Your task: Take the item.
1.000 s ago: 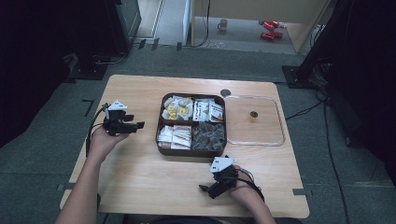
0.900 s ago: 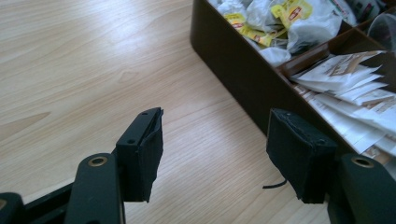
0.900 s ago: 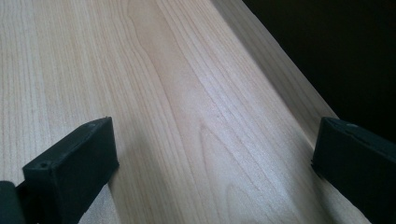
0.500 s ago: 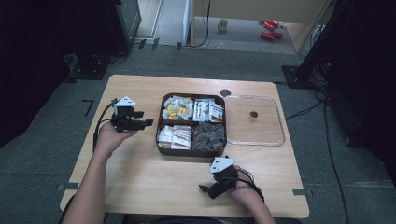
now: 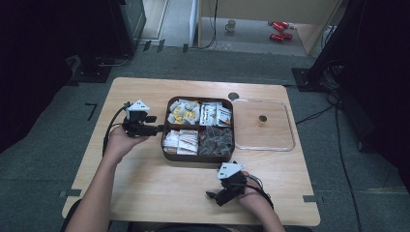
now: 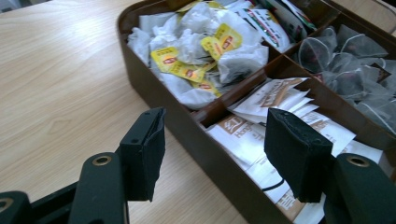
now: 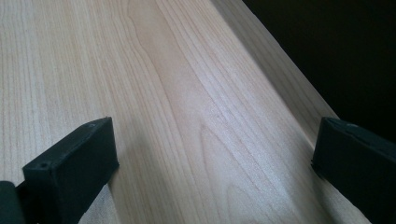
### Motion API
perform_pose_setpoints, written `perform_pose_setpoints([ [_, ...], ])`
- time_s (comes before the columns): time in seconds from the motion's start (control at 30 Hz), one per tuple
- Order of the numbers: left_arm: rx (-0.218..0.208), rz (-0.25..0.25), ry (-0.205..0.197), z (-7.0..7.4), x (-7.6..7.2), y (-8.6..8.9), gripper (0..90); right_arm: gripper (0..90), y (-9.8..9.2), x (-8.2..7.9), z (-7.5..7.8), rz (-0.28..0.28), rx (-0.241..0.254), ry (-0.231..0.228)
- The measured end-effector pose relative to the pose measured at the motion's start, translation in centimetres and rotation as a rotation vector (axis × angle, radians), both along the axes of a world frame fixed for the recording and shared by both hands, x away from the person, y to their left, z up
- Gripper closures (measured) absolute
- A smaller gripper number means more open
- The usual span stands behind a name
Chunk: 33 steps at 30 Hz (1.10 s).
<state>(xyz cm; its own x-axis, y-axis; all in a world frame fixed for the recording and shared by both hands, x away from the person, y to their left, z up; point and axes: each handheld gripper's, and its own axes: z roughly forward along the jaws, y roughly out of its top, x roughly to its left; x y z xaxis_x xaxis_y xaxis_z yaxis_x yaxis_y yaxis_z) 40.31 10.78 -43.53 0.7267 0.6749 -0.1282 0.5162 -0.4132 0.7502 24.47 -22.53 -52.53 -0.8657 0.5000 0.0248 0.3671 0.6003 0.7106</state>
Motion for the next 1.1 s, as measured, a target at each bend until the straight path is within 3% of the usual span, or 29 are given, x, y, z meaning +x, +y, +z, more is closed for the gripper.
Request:
perform_pose_setpoints([
  [0.53, 0.005, -0.063, -0.011, -0.5, -0.1, -2.7, 38.2, 0.0, 0.0, 0.0, 0.0, 0.0, 0.0, 0.0],
  [0.8, 0.017, -0.11, -0.025, -0.7, -0.2, -3.9, 44.6, 0.0, 0.0, 0.0, 0.0, 0.0, 0.0, 0.0],
  [1.1, 0.024, -0.125, -0.03, -1.3, 0.0, -5.2, 49.5, 0.0, 0.0, 0.0, 0.0, -0.003, 0.001, 0.001],
])
